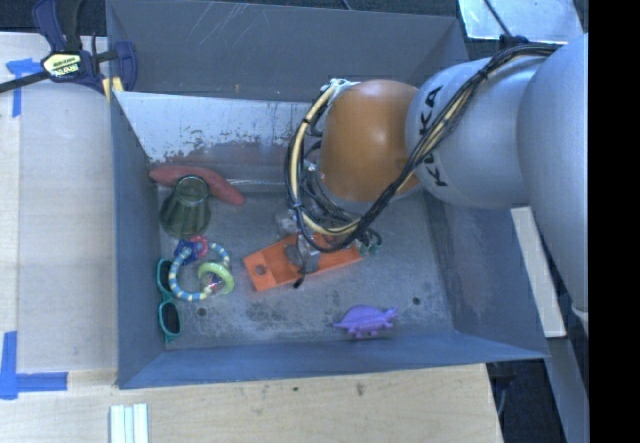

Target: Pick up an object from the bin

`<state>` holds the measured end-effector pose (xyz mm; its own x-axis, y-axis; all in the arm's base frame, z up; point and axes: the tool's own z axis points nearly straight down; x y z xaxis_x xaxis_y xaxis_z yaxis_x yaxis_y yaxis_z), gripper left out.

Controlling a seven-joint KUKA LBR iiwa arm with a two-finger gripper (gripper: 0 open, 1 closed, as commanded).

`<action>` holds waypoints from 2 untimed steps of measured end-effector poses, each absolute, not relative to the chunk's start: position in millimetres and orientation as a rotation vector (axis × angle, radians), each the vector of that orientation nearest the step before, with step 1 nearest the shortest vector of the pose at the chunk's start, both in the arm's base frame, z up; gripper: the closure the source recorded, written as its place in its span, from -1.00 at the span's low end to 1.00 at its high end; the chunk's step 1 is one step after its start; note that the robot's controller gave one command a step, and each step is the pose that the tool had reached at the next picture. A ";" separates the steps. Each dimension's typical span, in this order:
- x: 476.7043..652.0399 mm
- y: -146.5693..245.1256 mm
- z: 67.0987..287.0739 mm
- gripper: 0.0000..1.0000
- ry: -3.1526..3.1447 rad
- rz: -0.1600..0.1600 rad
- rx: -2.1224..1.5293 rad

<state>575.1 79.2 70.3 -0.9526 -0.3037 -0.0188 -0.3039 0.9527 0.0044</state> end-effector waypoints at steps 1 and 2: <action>575.6 78.5 70.1 1.00 3.086 0.012 -0.479; 574.9 78.5 73.3 1.00 3.086 0.012 -0.479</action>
Offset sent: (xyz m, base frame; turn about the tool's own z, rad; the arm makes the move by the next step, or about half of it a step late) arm -0.0001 0.0001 0.0266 0.0000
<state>574.9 78.5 73.3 -0.9529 -0.3028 -0.0196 -0.3029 0.9530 0.0047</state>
